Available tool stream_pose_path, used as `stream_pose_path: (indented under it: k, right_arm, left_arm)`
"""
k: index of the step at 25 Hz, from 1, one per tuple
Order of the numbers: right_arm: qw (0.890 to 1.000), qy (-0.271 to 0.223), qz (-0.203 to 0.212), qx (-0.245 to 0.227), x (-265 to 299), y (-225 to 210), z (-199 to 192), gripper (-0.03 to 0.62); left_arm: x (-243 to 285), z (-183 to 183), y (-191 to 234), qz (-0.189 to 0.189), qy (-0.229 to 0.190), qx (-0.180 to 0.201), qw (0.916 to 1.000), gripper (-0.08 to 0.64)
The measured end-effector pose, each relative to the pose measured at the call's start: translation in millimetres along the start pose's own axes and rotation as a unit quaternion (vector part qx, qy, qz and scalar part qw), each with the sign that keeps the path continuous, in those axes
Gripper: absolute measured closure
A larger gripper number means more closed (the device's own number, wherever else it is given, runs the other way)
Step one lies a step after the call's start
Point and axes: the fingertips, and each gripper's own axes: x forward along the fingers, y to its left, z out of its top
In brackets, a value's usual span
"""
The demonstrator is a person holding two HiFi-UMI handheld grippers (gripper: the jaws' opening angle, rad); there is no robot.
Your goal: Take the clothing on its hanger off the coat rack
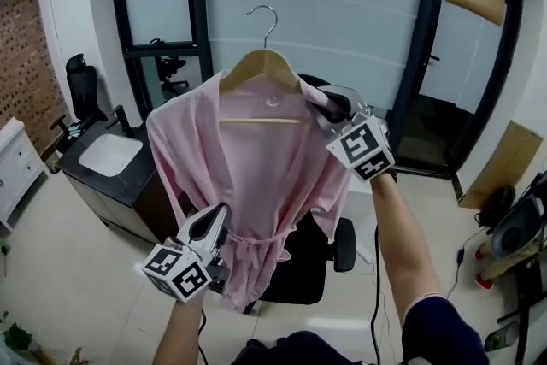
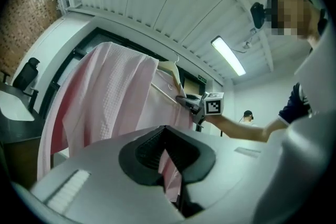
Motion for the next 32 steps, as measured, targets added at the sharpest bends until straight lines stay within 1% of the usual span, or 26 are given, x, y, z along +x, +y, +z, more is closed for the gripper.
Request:
stream_pose_path:
  k: [3,7,10,13,16,20,27,32]
  right_arm:
    - [1.0,0.019,-0.02,0.001,-16,-33,-25,0.508]
    - [0.999,0.031,-0.043,-0.007,-34,-77,-48,0.508]
    - [0.997,0.038,-0.059,-0.015,-39,-98,-60,0.508]
    - [0.996,0.048,-0.067,-0.021,-42,-102,-75,0.508]
    - [0.996,0.061,-0.061,-0.019,-38,-91,-95,0.508]
    - [0.996,0.084,-0.033,0.0,-27,-67,-132,0.508]
    - [0.993,0.119,0.013,0.013,-9,-8,-179,0.508]
    - [0.99,0.132,0.049,0.026,1,41,-206,0.509]
  left_arm:
    - [32,-10,-15,-0.023,0.014,0.0,0.9996,0.548]
    - [72,-23,-26,-0.033,0.029,-0.006,0.999,0.548]
    - [94,-30,-28,-0.037,0.036,-0.003,0.9986,0.548]
    - [111,-39,-28,-0.039,0.048,0.001,0.9981,0.548]
    - [124,-48,-25,-0.032,0.057,0.011,0.9978,0.548]
    - [134,-63,-18,-0.014,0.075,0.022,0.9968,0.548]
    - [122,-92,3,0.014,0.103,0.01,0.9945,0.548]
    - [103,-119,18,0.039,0.126,-0.011,0.9912,0.548]
